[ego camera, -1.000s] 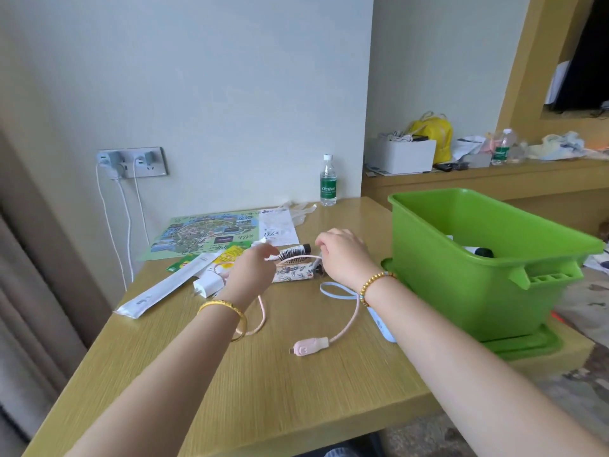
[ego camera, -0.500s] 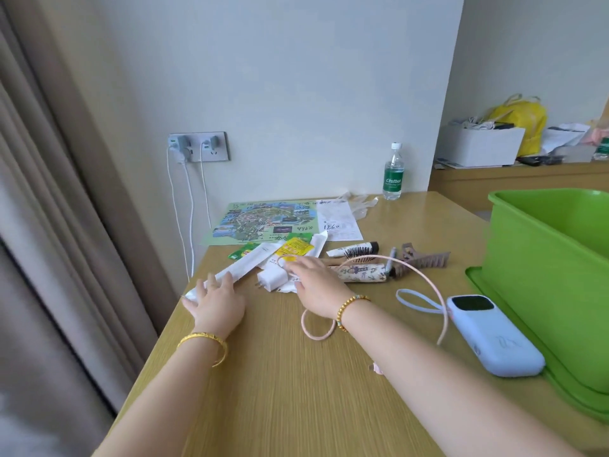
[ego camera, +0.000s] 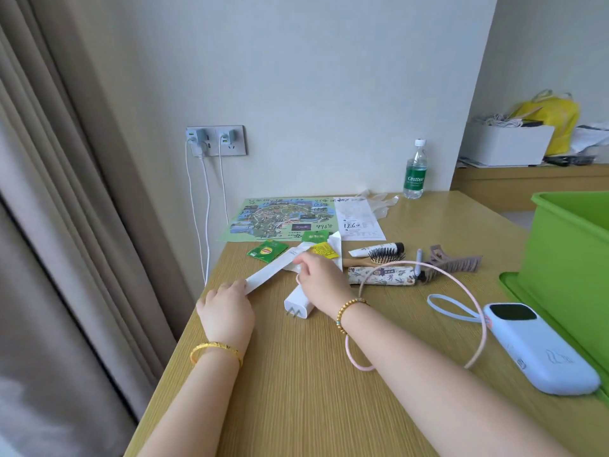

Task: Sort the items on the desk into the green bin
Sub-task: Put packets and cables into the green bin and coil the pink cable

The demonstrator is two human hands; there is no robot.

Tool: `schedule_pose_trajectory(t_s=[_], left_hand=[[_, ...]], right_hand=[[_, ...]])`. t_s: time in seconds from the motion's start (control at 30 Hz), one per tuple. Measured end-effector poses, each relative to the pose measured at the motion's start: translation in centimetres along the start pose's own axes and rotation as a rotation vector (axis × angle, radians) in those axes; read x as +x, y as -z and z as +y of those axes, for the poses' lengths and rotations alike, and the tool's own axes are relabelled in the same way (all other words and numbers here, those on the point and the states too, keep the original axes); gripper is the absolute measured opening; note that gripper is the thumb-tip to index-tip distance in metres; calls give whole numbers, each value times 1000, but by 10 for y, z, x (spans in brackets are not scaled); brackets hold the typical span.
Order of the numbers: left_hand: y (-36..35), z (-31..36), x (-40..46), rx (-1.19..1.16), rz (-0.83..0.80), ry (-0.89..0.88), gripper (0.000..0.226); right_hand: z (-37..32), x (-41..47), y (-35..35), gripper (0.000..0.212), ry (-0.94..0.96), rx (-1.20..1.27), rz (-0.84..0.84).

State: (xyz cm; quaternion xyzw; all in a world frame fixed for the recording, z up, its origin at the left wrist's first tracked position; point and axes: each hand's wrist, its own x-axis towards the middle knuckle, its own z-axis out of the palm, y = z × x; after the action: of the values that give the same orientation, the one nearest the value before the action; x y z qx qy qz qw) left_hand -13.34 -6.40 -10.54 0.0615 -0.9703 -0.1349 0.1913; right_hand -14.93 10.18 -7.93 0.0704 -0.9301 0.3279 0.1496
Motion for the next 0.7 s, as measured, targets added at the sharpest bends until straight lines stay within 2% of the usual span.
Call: schedule_pose_trajectory(t_s=[0.1,0.2,0.3,0.4,0.5,0.57,0.63,0.7], left_hand=[[2,-4,1,-29,67,-6,30],[6,-7,2,-136,124,30,27],[9,-8,5,-389,183,133,20],[11,-10,12,-686,214,257,20],[9,-15,18,-838,128,344,16],[7,-19,22,-900,32,397,16],[6,-20,23,-929,-33,424,27],[7,-18,24,-925,-62,413,32]], right_hand=[[13,4,7,31,-72,-58,109],[27,10,12,37,-95,-234,76],[34,17,12,38,-94,-309,-2],[29,27,5,34,-128,-275,-38],[23,40,-3,36,-149,-268,-59],[22,47,-8,49,-193,-323,-151],[21,51,-11,66,-288,-376,-245],[20,53,-15,74,-320,-452,-256]])
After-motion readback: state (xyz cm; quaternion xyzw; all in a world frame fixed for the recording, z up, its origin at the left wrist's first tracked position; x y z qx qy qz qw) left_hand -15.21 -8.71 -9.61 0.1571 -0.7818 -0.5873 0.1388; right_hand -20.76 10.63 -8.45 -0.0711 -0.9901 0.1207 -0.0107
